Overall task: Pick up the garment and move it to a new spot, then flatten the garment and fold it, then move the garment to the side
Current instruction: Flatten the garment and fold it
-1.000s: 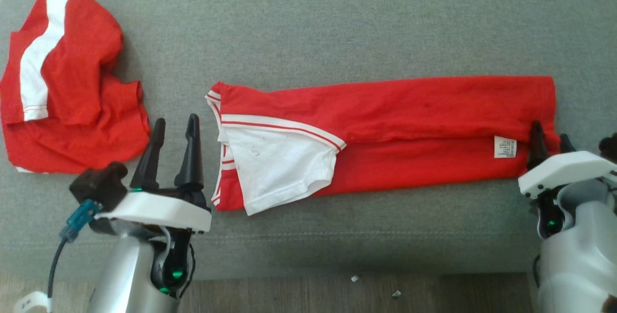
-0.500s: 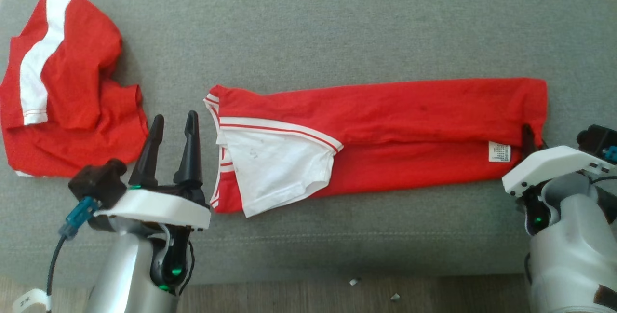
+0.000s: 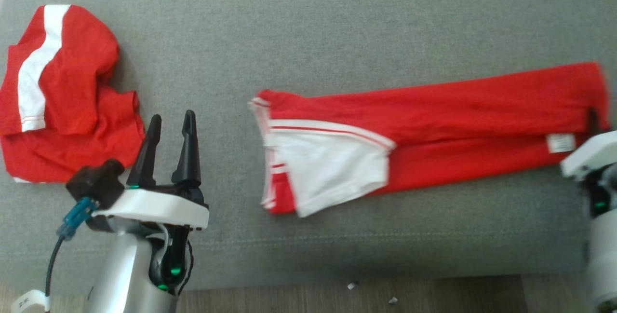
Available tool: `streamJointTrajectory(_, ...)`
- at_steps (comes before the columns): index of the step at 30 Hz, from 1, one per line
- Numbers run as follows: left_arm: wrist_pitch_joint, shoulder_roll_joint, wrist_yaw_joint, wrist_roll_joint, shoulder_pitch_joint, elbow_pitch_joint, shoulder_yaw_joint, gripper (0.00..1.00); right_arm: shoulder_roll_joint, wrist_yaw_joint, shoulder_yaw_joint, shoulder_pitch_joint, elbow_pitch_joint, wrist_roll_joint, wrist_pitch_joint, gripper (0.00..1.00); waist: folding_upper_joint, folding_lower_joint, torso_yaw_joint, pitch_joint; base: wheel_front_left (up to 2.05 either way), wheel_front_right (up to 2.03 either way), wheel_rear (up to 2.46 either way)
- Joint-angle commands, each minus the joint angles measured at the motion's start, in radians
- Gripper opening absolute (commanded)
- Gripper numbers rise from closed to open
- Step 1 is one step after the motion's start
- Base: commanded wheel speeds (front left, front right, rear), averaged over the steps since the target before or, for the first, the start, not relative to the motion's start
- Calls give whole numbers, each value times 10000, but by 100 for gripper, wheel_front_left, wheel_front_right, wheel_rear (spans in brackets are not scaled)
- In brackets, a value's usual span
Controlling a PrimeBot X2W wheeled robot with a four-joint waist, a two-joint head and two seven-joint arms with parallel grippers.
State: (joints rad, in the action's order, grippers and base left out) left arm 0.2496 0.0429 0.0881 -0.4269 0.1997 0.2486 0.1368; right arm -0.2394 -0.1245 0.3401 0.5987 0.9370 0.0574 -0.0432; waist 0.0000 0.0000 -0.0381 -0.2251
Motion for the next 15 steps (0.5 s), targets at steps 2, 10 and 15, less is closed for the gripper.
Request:
streamJointTrajectory(2, 122, 75, -45, -117, 252, -405, -332, 100, -462, -62, 148, 394, -455, -419, 27, 0, 0, 0, 18, -8, 0, 0, 0)
streamJointTrajectory(10, 122, 74, -144, -313, 207, -462, -207, 100, -270, -62, 800, 609, -680, -1479, -77, 0, 0, 0, 71, 45, 0, 0, 0)
streamJointTrajectory(15, 122, 74, -181, -349, 166, -409, -142, 100, 152, -62, 481, 584, -881, -1487, -163, 0, 0, 0, 107, 191, 0, 0, 0)
